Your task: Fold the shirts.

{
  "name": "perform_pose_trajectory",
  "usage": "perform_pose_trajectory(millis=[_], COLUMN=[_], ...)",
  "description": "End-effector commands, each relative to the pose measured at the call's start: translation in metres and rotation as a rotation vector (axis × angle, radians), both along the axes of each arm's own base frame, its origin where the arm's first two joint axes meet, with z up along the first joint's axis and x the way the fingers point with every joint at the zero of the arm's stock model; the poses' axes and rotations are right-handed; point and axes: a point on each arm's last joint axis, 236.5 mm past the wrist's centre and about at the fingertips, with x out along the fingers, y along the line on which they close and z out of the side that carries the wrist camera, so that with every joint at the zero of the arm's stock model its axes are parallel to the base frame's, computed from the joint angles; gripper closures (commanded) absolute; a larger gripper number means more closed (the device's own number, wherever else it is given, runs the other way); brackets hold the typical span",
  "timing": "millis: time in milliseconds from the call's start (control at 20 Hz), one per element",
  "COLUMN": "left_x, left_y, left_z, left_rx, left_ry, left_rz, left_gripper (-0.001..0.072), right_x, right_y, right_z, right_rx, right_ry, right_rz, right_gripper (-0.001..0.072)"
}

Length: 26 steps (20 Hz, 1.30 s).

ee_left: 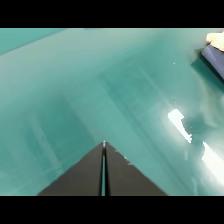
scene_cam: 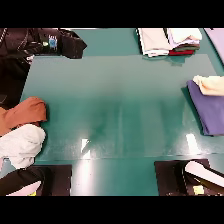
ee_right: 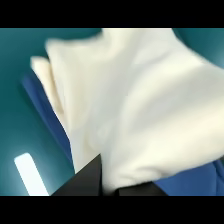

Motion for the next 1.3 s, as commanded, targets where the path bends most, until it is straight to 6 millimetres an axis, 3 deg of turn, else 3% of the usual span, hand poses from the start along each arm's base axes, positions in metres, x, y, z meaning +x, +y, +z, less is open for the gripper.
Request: perform_pose_trajectory(millis=[0, 100, 300, 400, 500, 600, 700, 850, 950, 1100, 1150, 1250], left_x=[-0.002, -0.003, -0.006, -0.006, -0.006, -0.006, -0.006, -0.005, -0.006, -0.007, -0.006, -0.006], left_y=[0.0, 0.001, 0.002, 0.002, 0.002, 0.002, 0.001, 0.001, 0.002, 0.002, 0.002, 0.002], left_z=[-0.003, -0.005, -0.011, -0.01, -0.01, -0.01, -0.01, -0.009, -0.01, -0.01, -0.009, -0.009], left_rx=[0.025, 0.03, 0.059, 0.061, 0.063, 0.063, 0.062, 0.059, 0.061, 0.064, 0.06, 0.06], left_ry=[-0.004, 0.004, 0.014, 0.013, 0.01, 0.01, 0.01, 0.004, 0.007, 0.012, 0.008, 0.008], left_rz=[-0.015, -0.017, -0.032, -0.034, -0.035, -0.035, -0.035, -0.033, -0.034, -0.035, -0.034, -0.035], left_gripper=[0.0685, 0.0685, 0.0685, 0.0685, 0.0685, 0.0685, 0.0684, 0.0684, 0.0684, 0.0685, 0.0684, 0.0684], right_x=[-0.065, -0.088, -0.134, -0.148, -0.149, -0.109, -0.047, 0.016, 0.034, 0.044, 0.044, 0.043], right_y=[0.008, 0.009, -0.008, -0.017, -0.023, -0.016, 0.022, 0.112, 0.178, 0.267, 0.292, 0.335], right_z=[-0.058, -0.074, -0.084, -0.08, -0.066, -0.036, 0.004, 0.039, 0.041, 0.042, 0.044, 0.047], right_rx=[-0.03, 0.001, 0.084, 0.102, 0.1, 0.134, 0.231, 0.344, 0.364, 0.347, 0.337, 0.319], right_ry=[0.207, 0.245, 0.284, 0.279, 0.25, 0.09, -0.112, -0.226, -0.2, -0.172, -0.176, -0.193], right_rz=[-0.037, -0.097, -0.269, -0.327, -0.361, -0.325, -0.199, 0.067, 0.255, 0.505, 0.572, 0.687], right_gripper=[0.0691, 0.0674, 0.0259, 0.0114, 0.0114, 0.0116, 0.0117, 0.0121, 0.0121, 0.0127, 0.0193, 0.0398])
